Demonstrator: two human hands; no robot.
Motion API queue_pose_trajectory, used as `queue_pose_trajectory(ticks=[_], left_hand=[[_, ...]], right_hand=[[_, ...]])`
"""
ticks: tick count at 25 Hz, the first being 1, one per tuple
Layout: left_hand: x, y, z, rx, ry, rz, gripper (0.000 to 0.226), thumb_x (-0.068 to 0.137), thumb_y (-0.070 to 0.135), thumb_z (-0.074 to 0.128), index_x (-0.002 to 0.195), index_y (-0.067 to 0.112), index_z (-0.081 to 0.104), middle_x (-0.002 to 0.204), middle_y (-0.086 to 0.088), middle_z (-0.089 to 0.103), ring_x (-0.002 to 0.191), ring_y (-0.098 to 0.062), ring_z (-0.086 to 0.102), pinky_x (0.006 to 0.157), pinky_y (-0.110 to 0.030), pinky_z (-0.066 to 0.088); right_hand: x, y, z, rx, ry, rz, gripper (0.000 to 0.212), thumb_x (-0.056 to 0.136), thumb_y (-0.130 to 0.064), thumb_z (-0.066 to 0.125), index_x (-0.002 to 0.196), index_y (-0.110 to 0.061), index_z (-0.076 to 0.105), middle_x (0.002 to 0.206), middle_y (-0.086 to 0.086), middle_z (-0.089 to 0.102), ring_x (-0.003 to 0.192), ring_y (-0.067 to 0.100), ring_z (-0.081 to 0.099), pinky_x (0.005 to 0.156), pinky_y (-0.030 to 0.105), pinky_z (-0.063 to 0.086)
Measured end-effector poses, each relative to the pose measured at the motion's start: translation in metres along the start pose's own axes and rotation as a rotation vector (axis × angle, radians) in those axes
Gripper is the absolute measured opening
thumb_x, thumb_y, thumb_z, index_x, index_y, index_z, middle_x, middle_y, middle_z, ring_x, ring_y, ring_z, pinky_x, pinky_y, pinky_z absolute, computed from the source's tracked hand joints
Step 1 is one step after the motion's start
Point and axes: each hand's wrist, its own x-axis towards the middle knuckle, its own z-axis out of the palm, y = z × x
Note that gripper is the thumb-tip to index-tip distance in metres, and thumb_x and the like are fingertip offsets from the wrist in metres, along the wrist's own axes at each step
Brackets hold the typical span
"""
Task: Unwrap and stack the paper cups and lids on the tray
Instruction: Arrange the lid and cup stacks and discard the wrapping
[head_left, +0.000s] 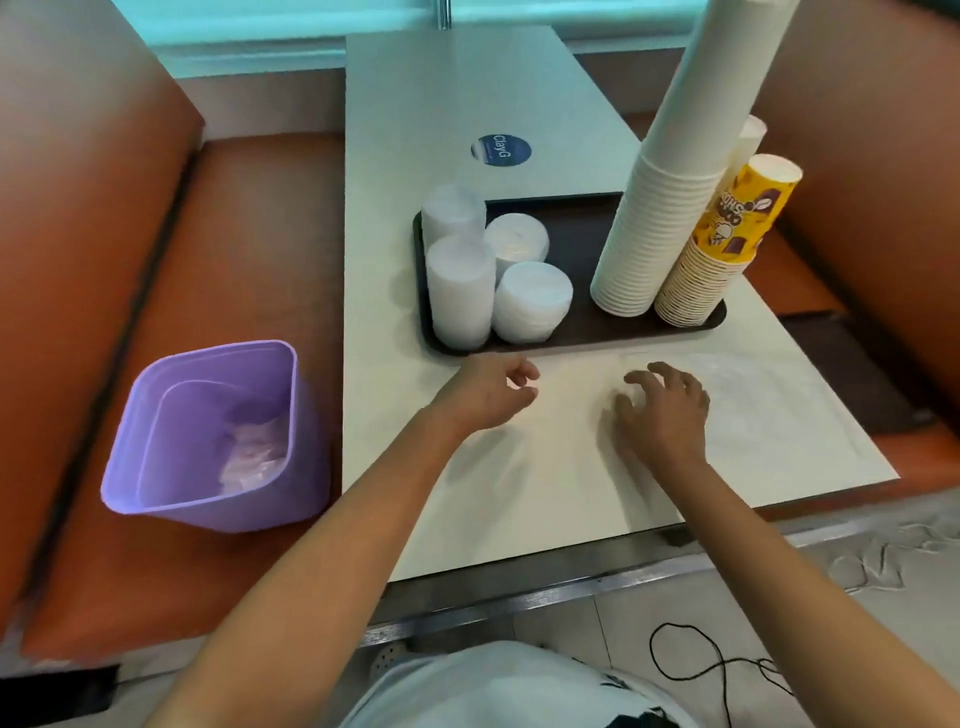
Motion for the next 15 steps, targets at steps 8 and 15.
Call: queue_pose_trajectory(ticks=[8, 15], left_hand=[[0.004, 0.027, 0.086, 0.286, -0.020, 0.073, 0.057, 0.082, -0.012, 0.044, 0.122, 0.024, 0.062, 0.137, 0.002, 0.047, 0.123, -0.019, 0.046, 0.102, -0.026, 0.035], [-0.015, 0.015, 0.097, 0.315, 0.083, 0.218, 0.034, 0.087, 0.009, 0.060, 0.116, 0.025, 0.066, 0.142, 0.005, 0.043, 0.128, -0.020, 0.038, 0.103, -0.025, 0.031]], right_hand=[[-0.032, 0.042, -0.011, -0.075, -0.206, -0.358, 0.027, 0.092, -0.025, 0.050, 0.115, -0.018, 0.062, 0.133, -0.002, 0.053, 0.126, 0.025, 0.041, 0.099, 0.035, 0.030], [-0.031, 0.036, -0.047, 0.632, -0.514, -0.128, 0.016, 0.092, -0.019, 0.055, 0.078, -0.025, 0.061, 0.101, 0.000, 0.068, 0.089, 0.015, 0.061, 0.077, 0.026, 0.044]])
